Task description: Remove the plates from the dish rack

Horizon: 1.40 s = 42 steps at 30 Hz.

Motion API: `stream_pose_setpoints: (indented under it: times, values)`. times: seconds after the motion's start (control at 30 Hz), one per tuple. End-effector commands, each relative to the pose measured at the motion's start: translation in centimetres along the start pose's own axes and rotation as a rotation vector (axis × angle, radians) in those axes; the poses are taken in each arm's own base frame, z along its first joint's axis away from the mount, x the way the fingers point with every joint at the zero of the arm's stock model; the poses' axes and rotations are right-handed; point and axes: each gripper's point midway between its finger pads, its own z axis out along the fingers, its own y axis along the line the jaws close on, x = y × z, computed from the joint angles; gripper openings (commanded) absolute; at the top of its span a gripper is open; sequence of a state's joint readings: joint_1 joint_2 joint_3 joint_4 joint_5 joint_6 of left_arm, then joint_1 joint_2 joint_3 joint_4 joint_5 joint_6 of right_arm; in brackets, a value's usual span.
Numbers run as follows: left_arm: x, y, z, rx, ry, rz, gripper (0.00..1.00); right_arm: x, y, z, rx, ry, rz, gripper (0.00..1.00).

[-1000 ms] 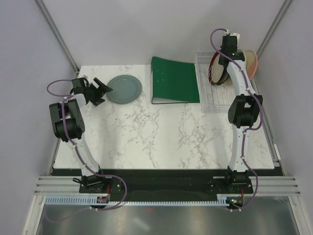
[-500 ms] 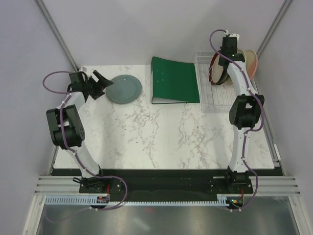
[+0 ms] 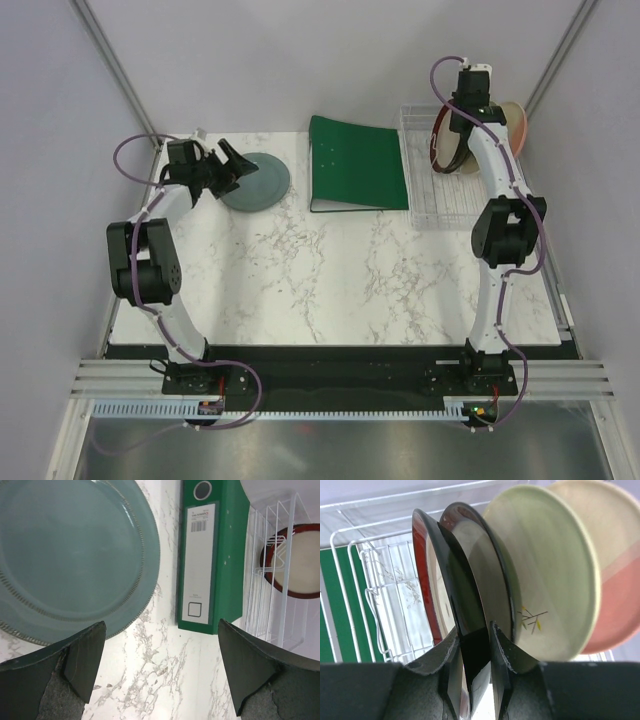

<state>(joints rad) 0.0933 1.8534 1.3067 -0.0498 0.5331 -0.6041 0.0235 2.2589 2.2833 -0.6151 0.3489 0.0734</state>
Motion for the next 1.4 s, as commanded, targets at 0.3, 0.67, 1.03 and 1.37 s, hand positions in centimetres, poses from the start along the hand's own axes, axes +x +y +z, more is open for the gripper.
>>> stream_pose_setpoints:
  times: [0.3, 0.67, 1.03, 1.37]
  values:
    - [1.7, -8.6, -0.8, 0.204, 0.029, 0.157, 1.00, -13.1, -3.4, -12.5, -0.012, -0.367, 0.146, 0.00]
    - [3.7, -11.9, -0.1, 0.350, 0.076, 0.149, 1.00, -14.3, -2.9, -16.6, -0.088, -0.409, 0.170, 0.00]
    - [7.4, -16.9, 1.2, 0.693, 0.154, 0.031, 1.00, -13.3, 4.0, -25.2, -0.390, -0.417, 0.192, 0.00]
    - [9.2, -16.7, 1.7, 0.744, 0.126, -0.022, 1.00, -11.8, 8.5, -30.6, -0.612, -0.403, 0.236, 0.00]
